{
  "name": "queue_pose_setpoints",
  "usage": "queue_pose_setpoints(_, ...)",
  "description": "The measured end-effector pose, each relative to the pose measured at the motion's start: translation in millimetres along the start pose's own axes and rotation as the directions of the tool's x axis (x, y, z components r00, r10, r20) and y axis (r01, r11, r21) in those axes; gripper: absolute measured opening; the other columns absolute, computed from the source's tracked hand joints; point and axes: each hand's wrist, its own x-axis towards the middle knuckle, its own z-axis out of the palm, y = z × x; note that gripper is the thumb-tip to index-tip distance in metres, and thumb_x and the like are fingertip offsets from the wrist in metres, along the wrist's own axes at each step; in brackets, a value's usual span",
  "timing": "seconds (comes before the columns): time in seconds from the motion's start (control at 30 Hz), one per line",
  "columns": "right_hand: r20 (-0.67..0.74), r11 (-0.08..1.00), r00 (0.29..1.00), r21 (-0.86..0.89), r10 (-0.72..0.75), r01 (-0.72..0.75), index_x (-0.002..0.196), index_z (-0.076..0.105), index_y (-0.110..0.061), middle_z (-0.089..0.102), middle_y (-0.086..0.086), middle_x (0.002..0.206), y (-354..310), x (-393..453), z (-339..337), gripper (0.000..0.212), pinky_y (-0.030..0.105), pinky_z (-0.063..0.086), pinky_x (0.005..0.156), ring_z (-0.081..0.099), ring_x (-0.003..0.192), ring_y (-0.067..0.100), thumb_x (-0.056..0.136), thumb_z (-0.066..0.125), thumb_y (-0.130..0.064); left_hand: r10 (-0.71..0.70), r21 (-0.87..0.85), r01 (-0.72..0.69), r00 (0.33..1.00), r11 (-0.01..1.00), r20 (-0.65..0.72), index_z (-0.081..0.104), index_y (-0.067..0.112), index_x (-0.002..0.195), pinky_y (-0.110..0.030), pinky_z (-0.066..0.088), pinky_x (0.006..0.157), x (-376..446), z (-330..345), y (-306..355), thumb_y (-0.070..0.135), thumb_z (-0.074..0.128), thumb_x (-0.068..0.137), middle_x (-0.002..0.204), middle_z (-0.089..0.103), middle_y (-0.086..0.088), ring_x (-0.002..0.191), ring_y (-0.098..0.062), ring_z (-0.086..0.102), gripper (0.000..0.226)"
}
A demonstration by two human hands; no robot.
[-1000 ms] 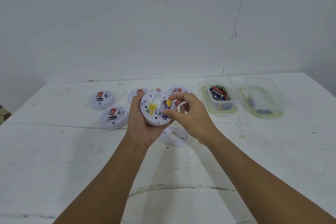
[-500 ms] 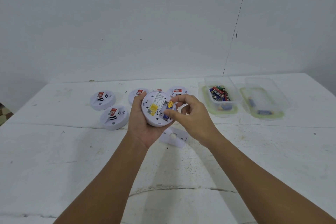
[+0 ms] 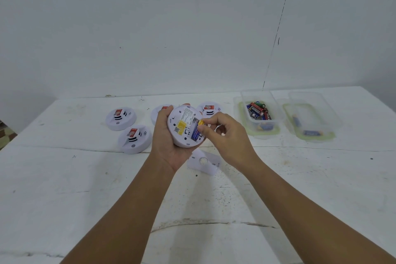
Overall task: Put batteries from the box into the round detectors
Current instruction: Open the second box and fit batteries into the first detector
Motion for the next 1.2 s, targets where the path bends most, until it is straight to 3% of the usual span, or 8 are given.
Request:
queue_pose_setpoints(0.2, 0.002, 0.995, 0.997, -0.063, -0.074, 0.074, 0.091, 0.071, -0.022, 0.058, 0.007, 0.077, -0.9, 1.6, 3.1, 0.009, 0.022, 0.041, 0.066, 0.048, 0.069, 0.008, 0.096, 0.073, -0.029, 0.062, 0.065, -0.06, 0.997, 0.996, -0.035, 0.067, 0.017, 0.103, -0.039, 0.051, 0.082, -1.1, 12.3, -0.2, 0.047, 0.048, 0.1, 0.095, 0.071, -0.01, 0.079, -0.027, 0.069, 0.035)
queue_pose_setpoints(0.33, -0.009, 0.986, 0.993, -0.125, -0.117, 0.115, 0.092, 0.072, -0.02, 0.057, 0.003, 0.073, 6.8, 0.8, 4.0, 0.01, 0.023, 0.042, 0.065, 0.049, 0.068, 0.009, 0.097, 0.072, -0.029, 0.054, 0.09, -0.05, 0.998, 0.995, -0.038, 0.065, 0.018, 0.107, -0.034, 0.055, 0.07, 0.3, 11.4, -2.1, 0.046, 0.049, 0.1, 0.094, 0.07, -0.008, 0.076, -0.024, 0.068, 0.034)
queue_pose_setpoints(0.47, -0.047, 0.936, 0.968, -0.272, -0.247, 0.225, 0.103, 0.078, -0.024, 0.058, -0.009, 0.074, 15.8, -2.1, 6.2, 0.012, 0.015, 0.04, 0.064, 0.055, 0.073, 0.011, 0.097, 0.071, -0.031, 0.045, 0.121, -0.04, 0.998, 0.992, -0.039, 0.064, 0.018, 0.114, -0.034, 0.056, 0.07, -0.3, 11.2, -4.2, 0.046, 0.051, 0.1, 0.095, 0.071, -0.008, 0.077, -0.023, 0.068, 0.034)
queue_pose_setpoints(0.63, -0.023, 0.841, 0.925, -0.424, -0.379, 0.334, 0.104, 0.08, -0.022, 0.061, -0.003, 0.07, 18.3, -1.1, 10.8, 0.025, 0.036, 0.046, 0.058, 0.054, 0.063, 0.013, 0.099, 0.063, -0.039, 0.032, 0.134, -0.022, 0.997, 0.991, -0.073, 0.065, 0.02, 0.113, -0.033, 0.051, 0.069, 3.0, 11.4, -4.0, 0.047, 0.054, 0.098, 0.094, 0.068, -0.007, 0.076, -0.022, 0.063, 0.033)
queue_pose_setpoints(0.77, -0.018, 0.858, 0.937, -0.408, -0.35, 0.313, 0.113, 0.08, -0.024, 0.061, -0.005, 0.072, 21.2, -2.3, 7.4, 0.024, 0.024, 0.04, 0.059, 0.054, 0.064, 0.01, 0.1, 0.063, -0.035, 0.041, 0.159, -0.031, 0.997, 0.987, -0.06, 0.067, 0.019, 0.112, -0.032, 0.054, 0.063, 9.3, 11.1, -3.2, 0.047, 0.053, 0.099, 0.091, 0.071, -0.008, 0.072, -0.022, 0.065, 0.034)
queue_pose_setpoints(0.87, -0.006, 0.896, 0.957, -0.353, -0.291, 0.27, 0.113, 0.08, -0.026, 0.057, -0.013, 0.075, 21.2, 3.2, -7.0, 0.02, 0.012, 0.036, 0.063, 0.056, 0.07, 0.004, 0.1, 0.066, -0.031, 0.038, 0.194, -0.032, 0.999, 0.981, -0.032, 0.068, 0.018, 0.106, -0.035, 0.055, 0.072, 12.9, 18.5, -5.9, 0.045, 0.053, 0.1, 0.095, 0.075, -0.011, 0.073, -0.025, 0.071, 0.032)
queue_pose_setpoints(1.0, -0.04, 0.92, 0.974, -0.338, -0.223, 0.197, 0.103, 0.081, -0.028, 0.059, -0.011, 0.076, 17.4, 17.3, -40.1, 0.014, 0.012, 0.036, 0.066, 0.054, 0.075, 0.004, 0.1, 0.068, -0.027, 0.03, 0.258, -0.02, 0.999, 0.966, -0.035, 0.071, 0.02, 0.102, -0.045, 0.052, 0.099, 22.8, 32.0, -15.2, 0.047, 0.061, 0.098, 0.11, 0.073, -0.012, 0.1, -0.031, 0.066, 0.03)
queue_pose_setpoints(1.2, -0.159, 0.896, 0.986, -0.443, -0.057, -0.019, 0.112, 0.078, -0.026, 0.068, -0.004, 0.095, 24.9, 48.0, -111.7, 0.018, 0.014, 0.043, 0.079, 0.06, 0.08, 0.004, 0.099, 0.067, -0.022, -0.018, 0.28, 0.031, 0.999, 0.96, -0.048, 0.075, 0.021, 0.101, -0.049, 0.047, 0.109, 50.6, 49.9, -30.2, 0.046, 0.059, 0.1, 0.107, 0.074, -0.01, 0.104, -0.035, 0.065, 0.03)
